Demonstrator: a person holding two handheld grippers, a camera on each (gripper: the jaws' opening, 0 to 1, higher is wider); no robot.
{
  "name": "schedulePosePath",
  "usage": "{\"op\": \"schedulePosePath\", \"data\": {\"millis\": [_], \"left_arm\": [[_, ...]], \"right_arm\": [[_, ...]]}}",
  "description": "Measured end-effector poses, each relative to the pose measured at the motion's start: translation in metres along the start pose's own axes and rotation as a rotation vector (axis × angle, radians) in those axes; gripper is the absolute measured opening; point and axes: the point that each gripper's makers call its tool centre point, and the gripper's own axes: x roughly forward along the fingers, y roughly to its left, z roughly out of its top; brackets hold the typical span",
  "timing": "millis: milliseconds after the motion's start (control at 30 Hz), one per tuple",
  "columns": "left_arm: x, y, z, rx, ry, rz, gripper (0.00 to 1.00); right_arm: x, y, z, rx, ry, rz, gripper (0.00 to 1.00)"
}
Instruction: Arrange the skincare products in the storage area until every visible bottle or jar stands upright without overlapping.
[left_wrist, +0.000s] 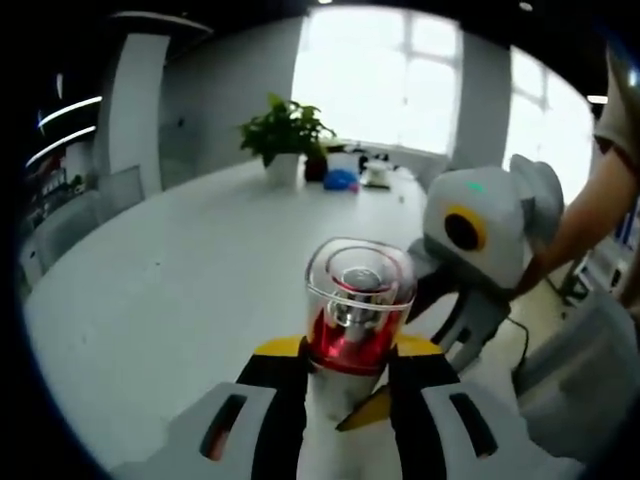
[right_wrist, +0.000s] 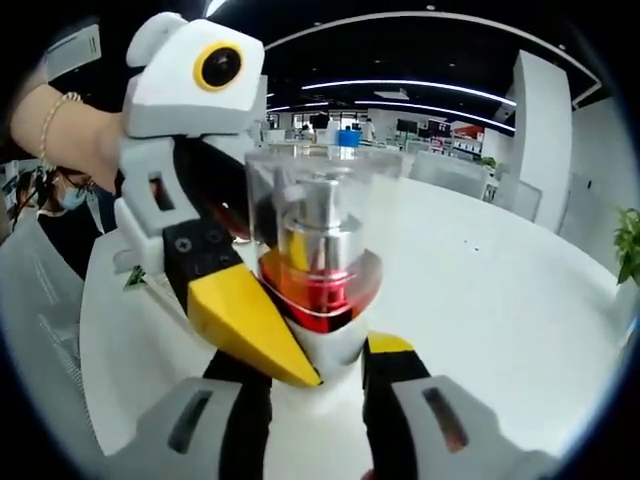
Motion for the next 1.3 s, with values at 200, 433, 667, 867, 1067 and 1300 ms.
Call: {"op": "schedulePosePath", "data": {"millis": [200, 433, 667, 867, 1067, 1300], "left_arm": [[-0.002, 0.0, 0.0, -0.042, -0.01, 0.011, 0.29], [-0.009, 0.001, -0.001, -0.075, -0.021, 0.03, 0.37], [-0.021, -0.002, -0.008, -0.096, -0.019, 0.06, 0.49], [-0.035, -0.006, -0.013, -0.123, -0.025, 0.089, 0.54], [-0.05, -0.012, -0.022, -0.149, -0.011, 0.113, 0.61], [-0.068, -0.023, -0.03, -0.186, 0.001, 0.135, 0.7]], "right_arm": [[-0.002, 0.003, 0.001, 0.009, -0.005, 0.008, 0.37], [-0.01, 0.003, -0.001, 0.022, -0.006, -0.007, 0.45], [-0.021, 0.011, -0.005, 0.045, 0.002, -0.017, 0.53], [-0.031, 0.02, -0.007, 0.074, -0.003, -0.019, 0.58], [-0.042, 0.028, -0.009, 0.101, -0.002, -0.028, 0.63], [-0.054, 0.038, -0.006, 0.132, -0.012, -0.031, 0.69]]}}
